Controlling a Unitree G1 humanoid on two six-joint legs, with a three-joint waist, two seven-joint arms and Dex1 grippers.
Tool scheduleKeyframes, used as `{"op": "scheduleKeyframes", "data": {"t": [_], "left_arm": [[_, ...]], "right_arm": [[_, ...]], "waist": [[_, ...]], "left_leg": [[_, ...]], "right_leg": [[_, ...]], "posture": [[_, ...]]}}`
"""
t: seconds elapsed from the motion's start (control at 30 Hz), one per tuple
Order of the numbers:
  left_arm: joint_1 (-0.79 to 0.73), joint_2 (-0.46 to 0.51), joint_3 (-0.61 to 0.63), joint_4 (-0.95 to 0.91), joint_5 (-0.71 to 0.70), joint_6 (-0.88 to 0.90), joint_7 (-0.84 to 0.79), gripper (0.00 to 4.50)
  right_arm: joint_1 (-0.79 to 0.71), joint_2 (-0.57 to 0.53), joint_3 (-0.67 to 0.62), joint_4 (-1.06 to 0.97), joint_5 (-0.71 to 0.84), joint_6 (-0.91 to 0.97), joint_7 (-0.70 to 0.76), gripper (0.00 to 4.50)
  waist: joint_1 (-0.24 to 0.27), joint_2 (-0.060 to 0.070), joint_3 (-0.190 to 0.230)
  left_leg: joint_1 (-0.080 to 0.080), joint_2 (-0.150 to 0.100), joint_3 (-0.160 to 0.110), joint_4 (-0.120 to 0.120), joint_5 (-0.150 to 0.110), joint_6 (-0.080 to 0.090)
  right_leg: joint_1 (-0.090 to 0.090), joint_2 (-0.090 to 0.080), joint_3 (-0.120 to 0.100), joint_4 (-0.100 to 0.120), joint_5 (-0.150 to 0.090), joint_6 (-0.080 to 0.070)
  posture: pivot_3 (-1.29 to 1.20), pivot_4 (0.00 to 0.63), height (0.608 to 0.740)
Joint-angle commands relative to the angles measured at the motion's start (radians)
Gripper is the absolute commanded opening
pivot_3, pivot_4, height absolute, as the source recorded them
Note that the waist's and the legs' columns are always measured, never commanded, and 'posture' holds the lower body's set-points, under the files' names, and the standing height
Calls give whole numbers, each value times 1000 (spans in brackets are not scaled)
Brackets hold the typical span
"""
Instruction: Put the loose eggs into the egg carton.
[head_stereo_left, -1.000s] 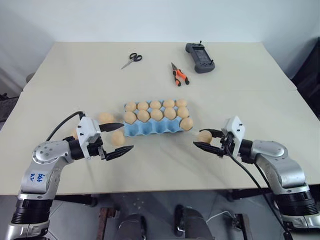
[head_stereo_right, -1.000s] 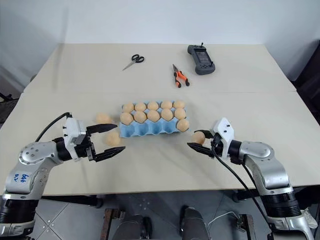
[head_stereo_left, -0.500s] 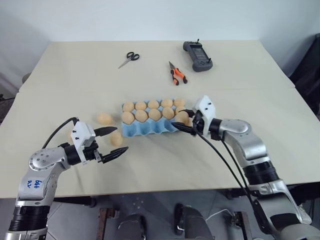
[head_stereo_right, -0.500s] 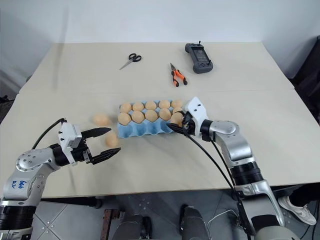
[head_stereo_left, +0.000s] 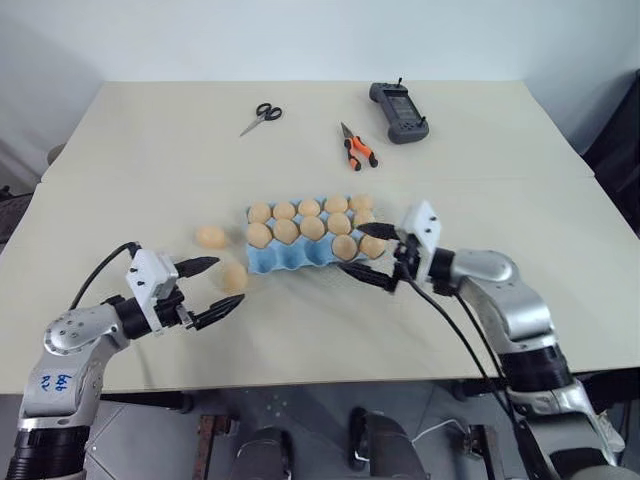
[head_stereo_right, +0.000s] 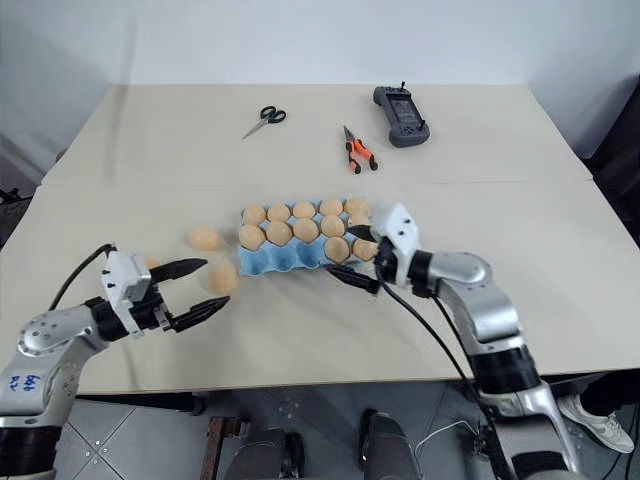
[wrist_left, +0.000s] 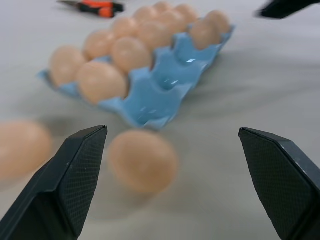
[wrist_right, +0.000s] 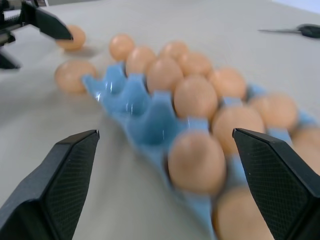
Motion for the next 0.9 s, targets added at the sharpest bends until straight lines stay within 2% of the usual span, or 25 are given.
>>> {"op": "scheduleKeyframes", "data": {"t": [0.03, 0.23, 0.37, 0.53, 0.73, 0.9], "left_arm": [[50, 17, 93, -19, -9, -21, 24, 4500], [221, 15, 254, -41, -21, -19, 47, 4500], [309, 3, 286, -60, -15, -40, 35, 4500], [286, -9, 229, -90, -18, -17, 54, 4500], [154, -47, 83, -125, -4, 49, 116, 4500], [-4, -88, -68, -45, 113, 51, 206, 4500]], "right_arm": [[101, -46, -92, -74, 54, -156, 95, 4473], [247, -117, -170, -114, 98, -208, 145, 4473], [289, -135, -198, -143, 121, -194, 142, 4473], [313, -141, -193, -176, 146, -204, 159, 4473], [333, -149, -190, -202, 146, -220, 173, 4473], [356, -155, -174, -228, 146, -206, 162, 4473]], "waist": [[-1, 0, 0], [-10, 0, 0], [-4, 0, 0], [17, 0, 0], [25, 0, 0], [23, 0, 0]], "left_leg": [[0, 0, 0, 0, 0, 0], [5, 4, 8, 0, -2, -1], [6, 5, 10, 0, -3, -1], [6, 7, 11, 0, -7, -3], [7, 9, 13, 0, -4, -4], [7, 9, 15, 0, -1, -3]], "right_leg": [[0, 0, 0, 0, 0, 0], [0, 2, 2, -1, 0, 0], [-1, 1, 3, -5, 0, -3], [-1, 0, 3, -7, 2, -7], [-1, 3, 3, -6, 4, -9], [-1, 4, 2, -5, 4, -9]], "posture": [[0, 150, 740], [0, 150, 740], [0, 150, 740], [0, 150, 740], [0, 150, 740], [0, 150, 740]]}}
